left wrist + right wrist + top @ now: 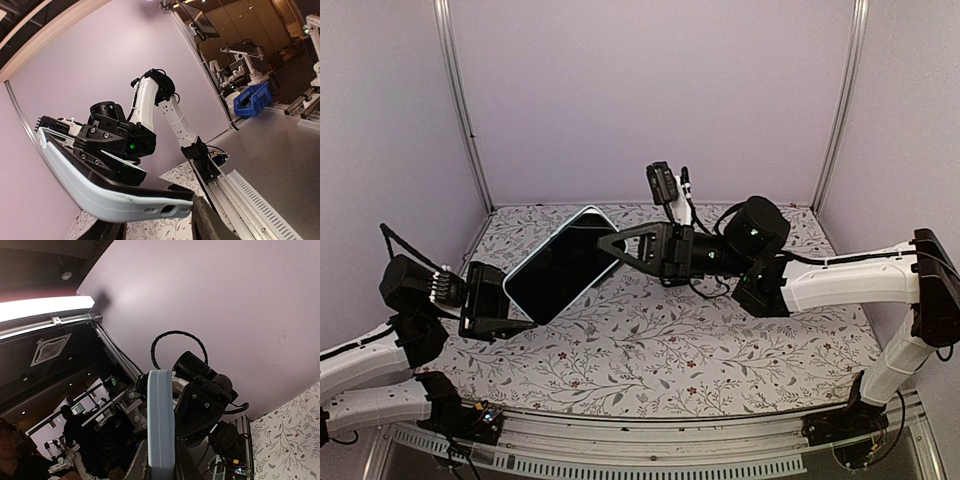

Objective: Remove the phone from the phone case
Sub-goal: Remove the phone from the bottom left corner of the phone case.

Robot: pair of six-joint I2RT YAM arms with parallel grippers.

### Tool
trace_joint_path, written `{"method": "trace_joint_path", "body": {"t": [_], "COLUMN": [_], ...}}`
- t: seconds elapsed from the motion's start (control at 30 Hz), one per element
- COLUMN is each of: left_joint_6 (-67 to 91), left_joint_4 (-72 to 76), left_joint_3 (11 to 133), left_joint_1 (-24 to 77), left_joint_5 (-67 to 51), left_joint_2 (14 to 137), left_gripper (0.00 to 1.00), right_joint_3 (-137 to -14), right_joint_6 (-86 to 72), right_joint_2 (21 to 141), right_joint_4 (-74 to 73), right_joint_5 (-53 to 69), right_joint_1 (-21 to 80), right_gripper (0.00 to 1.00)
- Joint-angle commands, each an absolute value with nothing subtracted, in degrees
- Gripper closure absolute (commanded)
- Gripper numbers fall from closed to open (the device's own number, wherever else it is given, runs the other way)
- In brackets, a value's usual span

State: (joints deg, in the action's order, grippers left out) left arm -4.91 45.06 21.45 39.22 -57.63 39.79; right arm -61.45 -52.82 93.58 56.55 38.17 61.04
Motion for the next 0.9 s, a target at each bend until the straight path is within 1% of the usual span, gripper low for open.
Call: {"method": "trace_joint_path", "body": {"t": [0.0, 0.07, 0.13, 0.37, 0.57, 0.87], "left_joint_6": [-5.3, -7.0, -8.2, -8.4, -6.7, -6.5], "left_joint_4": [46.7, 45.0, 43.3, 42.2, 44.0, 43.8], "left_joint_3": [21.9, 22.3, 22.7, 22.8, 22.4, 22.6], "left_joint_1": [39.5, 39.5, 39.5, 39.4, 39.4, 39.4], "left_joint_5": [-54.5, -52.5, -50.0, -48.0, -50.4, -50.6], "left_joint_2": [40.0, 39.9, 39.6, 39.7, 39.9, 40.4], "left_gripper": [0.58, 0.63, 0.64, 0.62, 0.53, 0.54], "right_joint_3": [-62.3, -62.3, -62.2, -62.6, -62.6, -62.4], "right_joint_6": [-51.8, -51.7, -51.4, -50.7, -48.6, -46.1], "right_joint_2": [93.3, 93.3, 93.4, 93.9, 94.2, 94.4], "right_joint_4": [57.3, 57.6, 57.7, 58.2, 58.3, 58.2], "right_joint_5": [41.4, 42.2, 42.5, 43.0, 43.5, 44.1], "right_joint_1": [61.4, 61.6, 61.8, 62.3, 62.6, 62.6], "right_gripper": [1.0, 1.0, 1.0, 1.0, 1.0, 1.0]}}
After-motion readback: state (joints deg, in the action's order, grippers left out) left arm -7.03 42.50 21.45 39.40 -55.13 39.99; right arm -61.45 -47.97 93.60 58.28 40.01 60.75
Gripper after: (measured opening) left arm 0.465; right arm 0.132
